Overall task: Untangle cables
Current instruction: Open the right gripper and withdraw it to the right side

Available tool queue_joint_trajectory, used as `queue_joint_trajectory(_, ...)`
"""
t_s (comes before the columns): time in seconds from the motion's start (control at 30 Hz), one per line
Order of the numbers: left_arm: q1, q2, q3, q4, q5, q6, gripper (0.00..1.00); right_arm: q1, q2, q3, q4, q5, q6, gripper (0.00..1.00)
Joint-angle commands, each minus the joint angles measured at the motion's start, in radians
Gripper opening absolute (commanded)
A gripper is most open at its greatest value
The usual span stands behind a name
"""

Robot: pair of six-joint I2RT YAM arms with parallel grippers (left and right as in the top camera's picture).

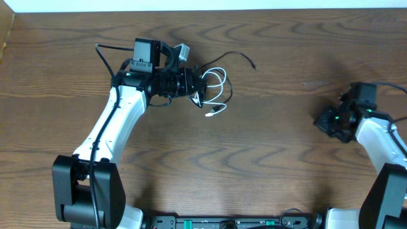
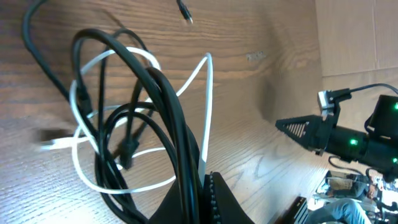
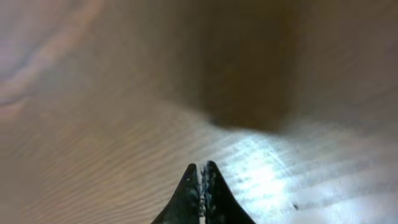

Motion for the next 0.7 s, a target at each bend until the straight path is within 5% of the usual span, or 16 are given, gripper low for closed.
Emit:
queue_joint_trajectory(0.0,0.003,-0.023,0.018,0.046,0.08,0.017,0.08,-0.01,0.008,0.034,0.033,-0.375,-0.217,0.15)
queue_joint_trajectory(0.1,0.003,-0.023,0.018,0.154,0.163,-0.114,0.08,0.009,0.008,0.08,0.035,-0.586,-0.277,0.4)
queue_joint_trajectory(0.17,0.002,-0.023,0.018,0.261,0.177,-0.377,0.07,0.035,0.008,0.124,0.044,-0.678,-0.275,0.51)
queue_joint_trajectory(0.23,0.002,-0.023,0.018,0.296,0.176,-0.564,0.07,0.053,0.008,0.148,0.057,-0.705,-0.238,0.53)
queue_joint_trajectory(0.37,0.0,-0.023,0.018,0.325,0.179,-1.197,0.07,0.091,0.008,0.17,0.1,-0.706,-0.158,0.55)
queue_joint_trajectory(0.47,-0.018,-0.023,0.018,0.32,0.234,-1.53,0.08,0.11,0.008,0.17,0.12,-0.649,-0.119,0.56)
queue_joint_trajectory(0.57,-0.071,-0.023,0.018,0.32,0.24,-1.668,0.07,0.112,0.008,0.17,0.076,-0.477,-0.037,0.54)
queue_joint_trajectory(0.67,-0.152,-0.023,0.018,0.309,0.088,-1.649,0.07,0.112,0.008,0.17,-0.006,-0.28,0.002,0.54)
